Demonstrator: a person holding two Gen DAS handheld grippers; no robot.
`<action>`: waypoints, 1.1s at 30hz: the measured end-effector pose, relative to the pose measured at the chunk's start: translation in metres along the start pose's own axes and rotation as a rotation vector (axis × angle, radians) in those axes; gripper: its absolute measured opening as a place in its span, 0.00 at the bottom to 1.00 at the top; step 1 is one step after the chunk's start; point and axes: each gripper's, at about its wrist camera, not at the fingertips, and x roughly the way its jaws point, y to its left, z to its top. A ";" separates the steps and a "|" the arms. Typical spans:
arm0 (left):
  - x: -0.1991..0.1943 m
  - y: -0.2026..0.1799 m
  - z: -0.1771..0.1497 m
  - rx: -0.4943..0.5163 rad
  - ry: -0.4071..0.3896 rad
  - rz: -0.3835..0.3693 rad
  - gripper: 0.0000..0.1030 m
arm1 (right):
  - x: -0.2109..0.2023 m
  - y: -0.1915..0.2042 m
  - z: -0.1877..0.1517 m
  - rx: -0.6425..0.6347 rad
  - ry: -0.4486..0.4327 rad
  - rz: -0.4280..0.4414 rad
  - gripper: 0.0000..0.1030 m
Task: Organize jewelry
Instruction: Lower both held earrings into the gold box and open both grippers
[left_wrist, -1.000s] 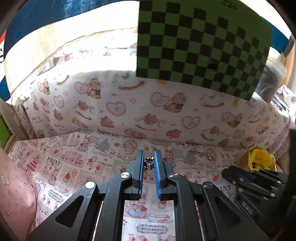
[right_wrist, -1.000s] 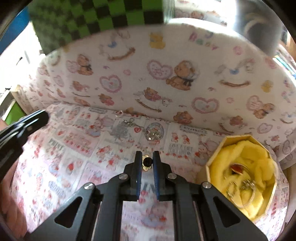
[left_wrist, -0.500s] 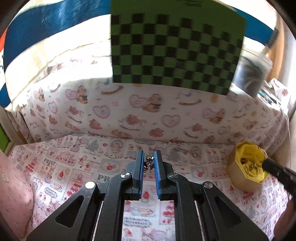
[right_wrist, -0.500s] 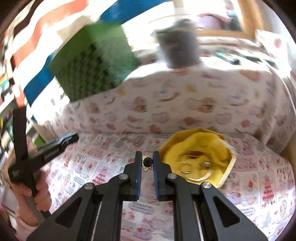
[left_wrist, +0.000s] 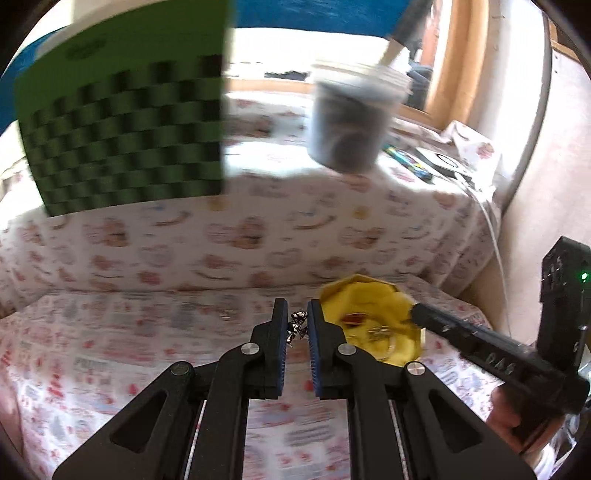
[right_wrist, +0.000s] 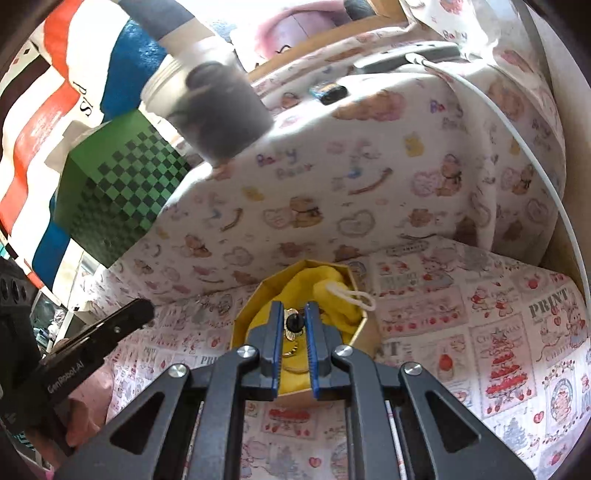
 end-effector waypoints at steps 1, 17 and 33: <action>0.005 -0.006 0.000 0.010 0.009 -0.013 0.10 | -0.001 -0.003 -0.001 0.011 0.006 0.004 0.11; 0.051 -0.028 -0.011 0.005 0.136 -0.065 0.10 | -0.003 -0.012 0.001 0.046 -0.009 -0.026 0.11; 0.035 -0.042 -0.014 0.088 0.073 -0.038 0.32 | -0.010 -0.016 0.002 0.037 -0.047 -0.050 0.13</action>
